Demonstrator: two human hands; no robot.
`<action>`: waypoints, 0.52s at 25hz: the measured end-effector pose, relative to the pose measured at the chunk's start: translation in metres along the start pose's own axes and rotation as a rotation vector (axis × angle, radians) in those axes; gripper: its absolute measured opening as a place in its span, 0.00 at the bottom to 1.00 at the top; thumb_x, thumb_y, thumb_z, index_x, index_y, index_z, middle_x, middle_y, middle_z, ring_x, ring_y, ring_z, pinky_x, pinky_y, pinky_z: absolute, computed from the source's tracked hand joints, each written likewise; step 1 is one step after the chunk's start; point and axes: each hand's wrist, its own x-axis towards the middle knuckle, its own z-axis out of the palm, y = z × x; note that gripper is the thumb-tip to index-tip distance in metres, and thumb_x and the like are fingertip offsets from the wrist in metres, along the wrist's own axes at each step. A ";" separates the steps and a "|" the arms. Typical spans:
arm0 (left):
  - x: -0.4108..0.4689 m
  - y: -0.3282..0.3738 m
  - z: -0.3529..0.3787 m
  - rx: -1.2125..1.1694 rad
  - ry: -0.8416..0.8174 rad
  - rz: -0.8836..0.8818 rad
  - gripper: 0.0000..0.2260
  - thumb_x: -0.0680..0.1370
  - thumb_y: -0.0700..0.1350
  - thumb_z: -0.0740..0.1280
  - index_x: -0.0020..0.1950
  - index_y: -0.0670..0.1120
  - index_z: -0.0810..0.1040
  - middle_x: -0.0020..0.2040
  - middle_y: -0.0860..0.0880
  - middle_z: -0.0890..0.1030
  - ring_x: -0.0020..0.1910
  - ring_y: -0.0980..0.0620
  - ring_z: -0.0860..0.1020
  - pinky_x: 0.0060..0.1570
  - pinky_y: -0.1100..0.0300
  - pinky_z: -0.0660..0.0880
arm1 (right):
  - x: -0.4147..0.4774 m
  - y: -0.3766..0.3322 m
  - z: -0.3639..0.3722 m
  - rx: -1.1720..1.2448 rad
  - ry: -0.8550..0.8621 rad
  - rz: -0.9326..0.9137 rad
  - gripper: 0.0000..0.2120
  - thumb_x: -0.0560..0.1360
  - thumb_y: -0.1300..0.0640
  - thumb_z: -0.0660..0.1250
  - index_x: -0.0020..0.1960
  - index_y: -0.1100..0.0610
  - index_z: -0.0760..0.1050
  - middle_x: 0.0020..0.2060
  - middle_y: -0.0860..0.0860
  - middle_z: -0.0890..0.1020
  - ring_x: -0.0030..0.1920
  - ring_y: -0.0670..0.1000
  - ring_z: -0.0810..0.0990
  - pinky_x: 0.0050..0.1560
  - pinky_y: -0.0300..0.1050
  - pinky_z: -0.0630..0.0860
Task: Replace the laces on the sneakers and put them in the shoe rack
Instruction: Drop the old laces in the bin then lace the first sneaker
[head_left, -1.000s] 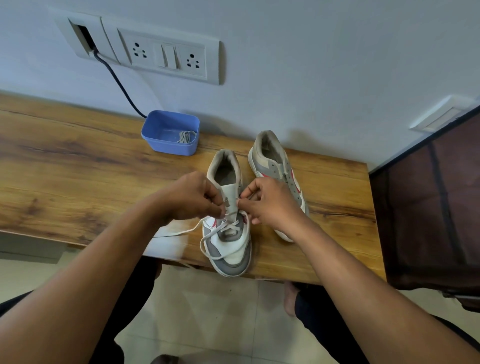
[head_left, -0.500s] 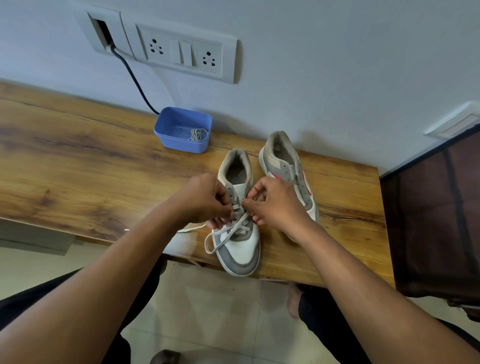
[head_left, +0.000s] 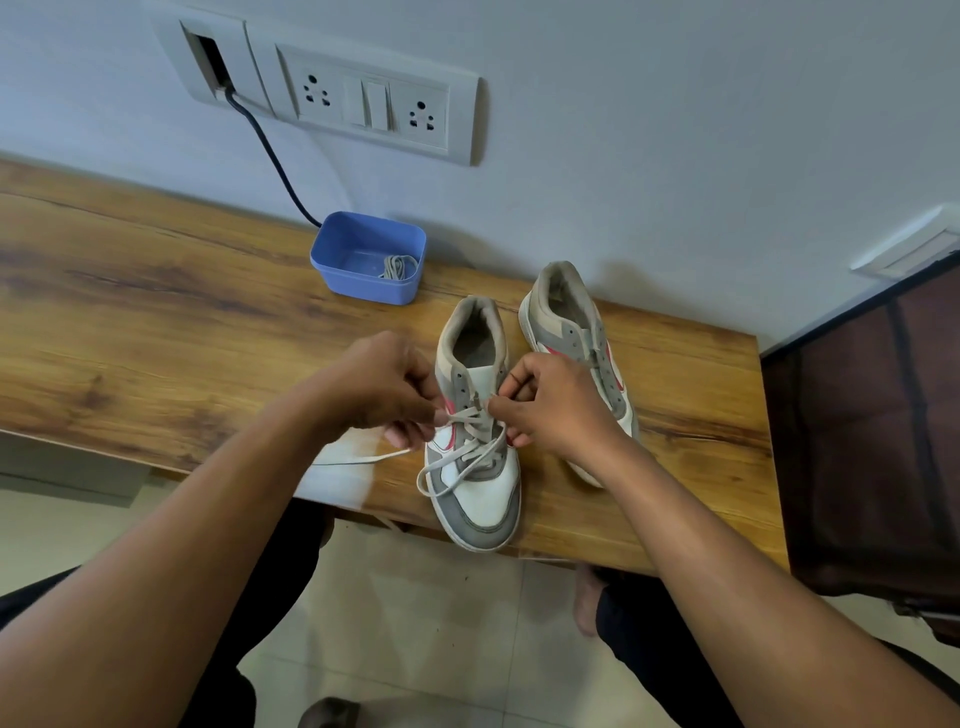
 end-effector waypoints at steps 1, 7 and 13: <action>-0.001 -0.002 -0.006 -0.014 -0.002 -0.009 0.05 0.75 0.34 0.75 0.48 0.33 0.83 0.39 0.38 0.86 0.35 0.46 0.85 0.33 0.60 0.82 | 0.000 0.000 -0.002 0.020 -0.010 0.019 0.08 0.75 0.59 0.78 0.46 0.59 0.79 0.32 0.55 0.85 0.33 0.53 0.87 0.38 0.51 0.87; 0.002 0.000 0.003 0.014 -0.040 0.000 0.04 0.76 0.35 0.74 0.49 0.35 0.84 0.38 0.40 0.86 0.35 0.48 0.85 0.33 0.61 0.81 | 0.001 -0.002 -0.007 0.121 -0.069 0.092 0.10 0.74 0.62 0.79 0.50 0.63 0.79 0.37 0.61 0.86 0.36 0.55 0.88 0.38 0.49 0.86; -0.002 -0.007 -0.003 0.014 -0.101 0.003 0.08 0.76 0.40 0.75 0.48 0.36 0.84 0.40 0.40 0.86 0.35 0.48 0.85 0.33 0.60 0.81 | 0.002 -0.002 -0.010 0.161 -0.111 0.123 0.10 0.74 0.62 0.79 0.51 0.63 0.79 0.37 0.59 0.86 0.35 0.53 0.87 0.38 0.48 0.86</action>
